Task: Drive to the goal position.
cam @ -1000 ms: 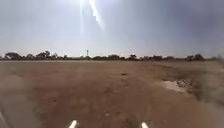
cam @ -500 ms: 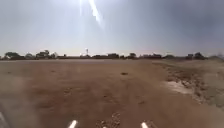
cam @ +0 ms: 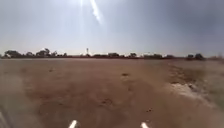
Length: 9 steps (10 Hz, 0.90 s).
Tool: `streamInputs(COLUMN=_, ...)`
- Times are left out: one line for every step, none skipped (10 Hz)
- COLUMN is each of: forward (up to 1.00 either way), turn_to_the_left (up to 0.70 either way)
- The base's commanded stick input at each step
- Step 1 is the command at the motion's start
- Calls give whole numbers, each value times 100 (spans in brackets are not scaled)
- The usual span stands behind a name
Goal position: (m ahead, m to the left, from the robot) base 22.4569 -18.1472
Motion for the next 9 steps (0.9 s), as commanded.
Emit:
streamInputs(forward=50, turn_to_the_left=0)
streamInputs(forward=50, turn_to_the_left=0)
streamInputs(forward=50, turn_to_the_left=0)
streamInputs(forward=50, turn_to_the_left=0)
streamInputs(forward=50, turn_to_the_left=0)
streamInputs(forward=50, turn_to_the_left=0)
streamInputs(forward=50, turn_to_the_left=0)
streamInputs(forward=50, turn_to_the_left=0)
streamInputs(forward=50, turn_to_the_left=0)
